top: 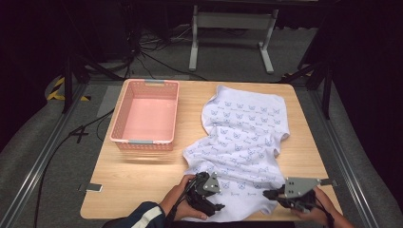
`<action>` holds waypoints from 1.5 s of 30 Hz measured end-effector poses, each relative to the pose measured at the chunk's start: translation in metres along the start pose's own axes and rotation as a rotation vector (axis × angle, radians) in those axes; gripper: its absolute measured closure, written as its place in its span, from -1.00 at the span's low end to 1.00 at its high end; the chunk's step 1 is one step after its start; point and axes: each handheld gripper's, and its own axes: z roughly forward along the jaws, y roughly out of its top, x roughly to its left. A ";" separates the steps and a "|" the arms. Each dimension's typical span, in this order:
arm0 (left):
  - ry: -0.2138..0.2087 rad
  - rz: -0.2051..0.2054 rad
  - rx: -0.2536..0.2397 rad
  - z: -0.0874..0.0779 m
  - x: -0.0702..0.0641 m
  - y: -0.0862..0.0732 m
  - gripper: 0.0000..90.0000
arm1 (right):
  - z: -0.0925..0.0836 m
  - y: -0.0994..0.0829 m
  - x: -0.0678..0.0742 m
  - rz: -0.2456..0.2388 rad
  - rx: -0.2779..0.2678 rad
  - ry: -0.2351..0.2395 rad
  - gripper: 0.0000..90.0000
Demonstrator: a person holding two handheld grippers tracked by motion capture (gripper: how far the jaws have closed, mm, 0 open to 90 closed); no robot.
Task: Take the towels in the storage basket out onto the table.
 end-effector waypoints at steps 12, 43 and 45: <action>-0.113 0.113 0.069 0.030 -0.036 0.009 -0.33 | 0.024 0.032 -0.039 0.003 0.040 -0.009 0.68; 0.080 0.062 -0.009 -0.004 0.017 0.011 0.96 | -0.004 0.022 -0.013 0.029 -0.066 0.037 0.89; 0.114 0.047 -0.006 -0.010 0.026 0.010 0.96 | 0.006 0.033 -0.031 0.055 -0.038 0.008 0.88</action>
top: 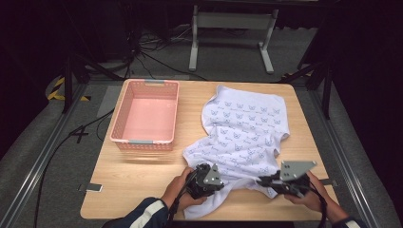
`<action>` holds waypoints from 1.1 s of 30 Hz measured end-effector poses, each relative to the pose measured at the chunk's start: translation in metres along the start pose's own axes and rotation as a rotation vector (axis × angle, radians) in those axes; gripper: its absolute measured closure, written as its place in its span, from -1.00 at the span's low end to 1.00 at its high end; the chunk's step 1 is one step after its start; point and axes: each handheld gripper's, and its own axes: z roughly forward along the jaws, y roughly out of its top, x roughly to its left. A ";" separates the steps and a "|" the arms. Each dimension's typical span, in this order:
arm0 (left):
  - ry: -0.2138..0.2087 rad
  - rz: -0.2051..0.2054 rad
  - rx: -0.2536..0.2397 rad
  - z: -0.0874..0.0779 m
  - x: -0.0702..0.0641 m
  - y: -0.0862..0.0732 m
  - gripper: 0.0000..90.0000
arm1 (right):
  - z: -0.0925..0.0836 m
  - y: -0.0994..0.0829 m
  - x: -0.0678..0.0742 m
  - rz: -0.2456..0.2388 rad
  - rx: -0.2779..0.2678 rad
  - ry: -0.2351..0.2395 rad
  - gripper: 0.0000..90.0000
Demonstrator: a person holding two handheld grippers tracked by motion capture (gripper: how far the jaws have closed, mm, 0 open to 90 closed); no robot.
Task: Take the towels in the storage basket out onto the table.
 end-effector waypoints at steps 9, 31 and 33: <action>0.032 -0.067 0.043 0.006 0.023 -0.008 0.95 | 0.071 0.033 -0.054 0.027 0.194 -0.216 0.37; 0.010 -0.075 0.070 0.012 0.026 -0.013 0.96 | 0.047 -0.004 0.000 -0.067 0.178 -0.124 0.95; 0.020 -0.065 0.076 0.010 0.025 -0.012 0.97 | 0.042 -0.003 0.000 -0.063 0.166 -0.109 0.97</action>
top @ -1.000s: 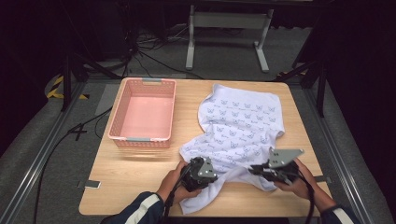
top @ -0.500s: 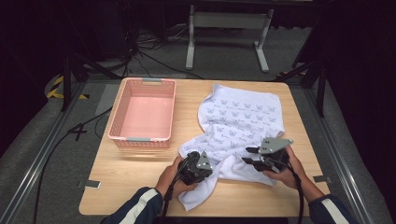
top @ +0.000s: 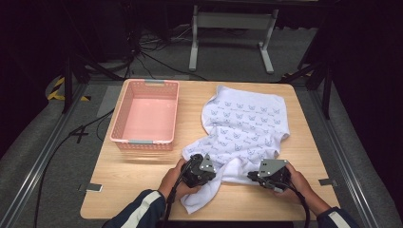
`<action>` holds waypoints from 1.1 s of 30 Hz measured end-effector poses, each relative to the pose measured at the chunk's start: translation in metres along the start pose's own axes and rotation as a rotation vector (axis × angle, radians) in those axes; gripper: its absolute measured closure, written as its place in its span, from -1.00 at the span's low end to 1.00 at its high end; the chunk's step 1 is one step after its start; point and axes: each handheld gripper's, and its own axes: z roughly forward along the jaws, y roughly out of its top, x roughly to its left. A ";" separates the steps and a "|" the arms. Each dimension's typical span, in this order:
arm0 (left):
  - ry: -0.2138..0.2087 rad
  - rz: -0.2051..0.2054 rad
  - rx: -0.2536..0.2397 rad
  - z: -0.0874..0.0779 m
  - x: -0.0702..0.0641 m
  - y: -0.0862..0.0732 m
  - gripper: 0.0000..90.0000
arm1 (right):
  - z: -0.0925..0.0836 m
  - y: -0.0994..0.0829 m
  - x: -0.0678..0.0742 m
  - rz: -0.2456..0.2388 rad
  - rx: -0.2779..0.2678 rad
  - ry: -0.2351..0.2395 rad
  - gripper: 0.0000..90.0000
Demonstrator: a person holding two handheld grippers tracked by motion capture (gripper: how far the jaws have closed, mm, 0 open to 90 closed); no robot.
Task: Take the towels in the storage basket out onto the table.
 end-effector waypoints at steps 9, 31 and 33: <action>-0.028 0.012 -0.022 -0.024 -0.009 -0.007 0.97 | -0.055 -0.015 0.009 0.006 -0.136 0.160 0.99; -0.164 0.038 -0.073 -0.050 -0.064 -0.020 0.40 | -0.086 -0.048 0.045 0.023 -0.107 0.201 0.52; -0.100 0.043 -0.086 -0.050 -0.045 -0.019 0.38 | -0.072 -0.042 0.028 0.090 -0.130 0.117 0.48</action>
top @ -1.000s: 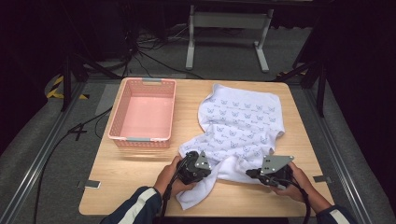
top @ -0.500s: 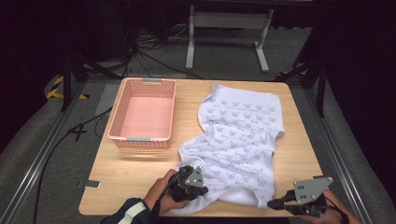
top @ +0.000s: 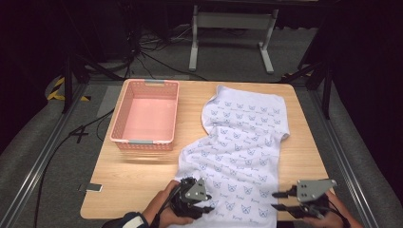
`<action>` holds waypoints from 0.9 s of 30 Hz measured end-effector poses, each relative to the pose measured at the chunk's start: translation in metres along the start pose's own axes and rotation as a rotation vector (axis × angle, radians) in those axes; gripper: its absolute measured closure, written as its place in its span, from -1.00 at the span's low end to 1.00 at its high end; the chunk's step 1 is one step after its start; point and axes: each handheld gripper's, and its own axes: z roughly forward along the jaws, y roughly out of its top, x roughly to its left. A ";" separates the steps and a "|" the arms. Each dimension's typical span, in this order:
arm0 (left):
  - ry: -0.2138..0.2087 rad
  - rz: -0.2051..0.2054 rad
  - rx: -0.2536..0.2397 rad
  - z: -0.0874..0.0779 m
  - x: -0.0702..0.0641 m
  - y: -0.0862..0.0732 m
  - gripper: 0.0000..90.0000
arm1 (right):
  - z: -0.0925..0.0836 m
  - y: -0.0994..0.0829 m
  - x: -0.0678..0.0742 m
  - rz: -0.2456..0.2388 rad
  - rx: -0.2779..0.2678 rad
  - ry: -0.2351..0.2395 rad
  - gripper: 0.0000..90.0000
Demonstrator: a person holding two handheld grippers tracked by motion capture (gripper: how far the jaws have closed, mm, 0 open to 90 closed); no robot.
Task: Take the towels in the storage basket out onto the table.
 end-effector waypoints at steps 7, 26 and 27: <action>0.109 -0.080 0.087 0.017 0.053 -0.015 0.36 | 0.048 0.001 -0.046 0.096 0.108 -0.117 0.50; -0.212 -0.025 0.098 0.027 -0.017 0.003 0.23 | -0.003 -0.041 -0.026 0.094 0.324 0.103 0.45; -0.212 -0.025 0.098 0.027 -0.017 0.003 0.18 | -0.004 -0.038 -0.026 0.093 0.310 0.076 0.42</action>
